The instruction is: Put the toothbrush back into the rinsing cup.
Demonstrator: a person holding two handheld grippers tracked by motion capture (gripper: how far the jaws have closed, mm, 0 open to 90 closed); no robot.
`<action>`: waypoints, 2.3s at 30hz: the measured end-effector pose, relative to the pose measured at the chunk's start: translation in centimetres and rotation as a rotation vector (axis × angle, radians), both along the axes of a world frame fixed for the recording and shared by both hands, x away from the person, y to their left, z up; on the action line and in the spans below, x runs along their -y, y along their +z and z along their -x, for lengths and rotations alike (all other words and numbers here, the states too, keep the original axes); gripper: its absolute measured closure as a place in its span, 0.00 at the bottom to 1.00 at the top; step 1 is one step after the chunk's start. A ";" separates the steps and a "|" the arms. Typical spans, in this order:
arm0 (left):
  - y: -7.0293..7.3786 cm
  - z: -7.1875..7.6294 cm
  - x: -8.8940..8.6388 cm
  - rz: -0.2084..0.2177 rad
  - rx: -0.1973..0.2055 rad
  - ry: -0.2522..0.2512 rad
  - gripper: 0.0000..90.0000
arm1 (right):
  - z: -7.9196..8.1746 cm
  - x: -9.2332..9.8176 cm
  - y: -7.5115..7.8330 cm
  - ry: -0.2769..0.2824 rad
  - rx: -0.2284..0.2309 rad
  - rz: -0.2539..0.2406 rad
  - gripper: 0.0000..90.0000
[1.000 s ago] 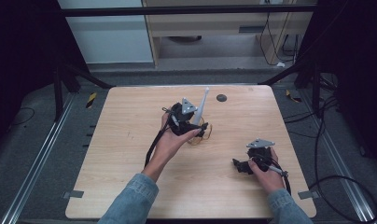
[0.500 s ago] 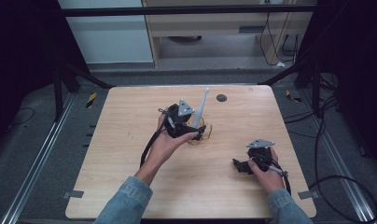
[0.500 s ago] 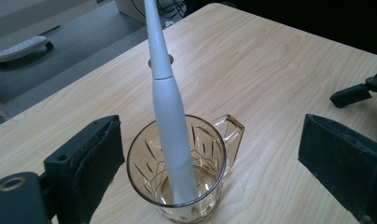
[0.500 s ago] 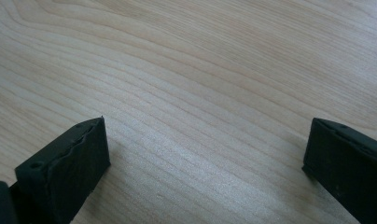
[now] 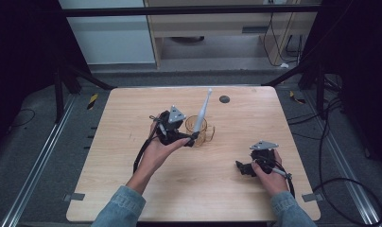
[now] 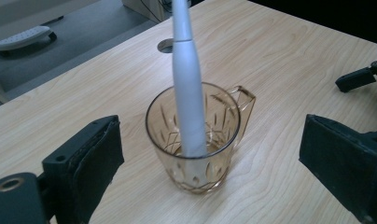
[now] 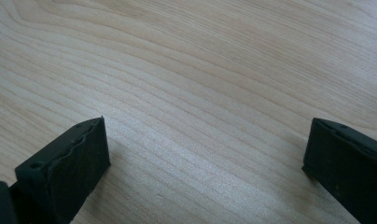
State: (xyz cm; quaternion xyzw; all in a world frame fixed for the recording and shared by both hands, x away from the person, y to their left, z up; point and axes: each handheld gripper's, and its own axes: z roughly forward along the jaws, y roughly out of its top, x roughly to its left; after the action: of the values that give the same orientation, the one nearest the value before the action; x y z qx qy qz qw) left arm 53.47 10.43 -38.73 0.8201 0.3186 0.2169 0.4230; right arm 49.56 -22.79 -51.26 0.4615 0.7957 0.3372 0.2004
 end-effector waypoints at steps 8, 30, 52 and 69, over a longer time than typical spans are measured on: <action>-1.0 0.0 -2.6 -0.013 -0.016 0.035 0.05 | 0.0 0.0 0.0 0.000 0.000 0.000 0.00; -5.1 -0.4 -7.3 -0.058 -0.098 0.106 0.05 | 0.0 0.0 0.0 0.000 0.000 0.000 0.00; -8.4 -0.6 -13.9 -0.084 -0.175 0.246 0.05 | 0.0 0.0 0.0 0.000 0.000 0.000 0.00; -9.6 -2.1 -16.0 -0.066 -0.151 0.346 0.06 | 0.0 0.0 0.0 0.000 0.000 0.000 0.00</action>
State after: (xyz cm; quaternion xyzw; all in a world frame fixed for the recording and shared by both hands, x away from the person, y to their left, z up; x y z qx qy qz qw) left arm 55.61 26.44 -48.37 0.7804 0.4783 0.2345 0.3274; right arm 49.56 -22.78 -51.26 0.4616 0.7957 0.3372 0.2004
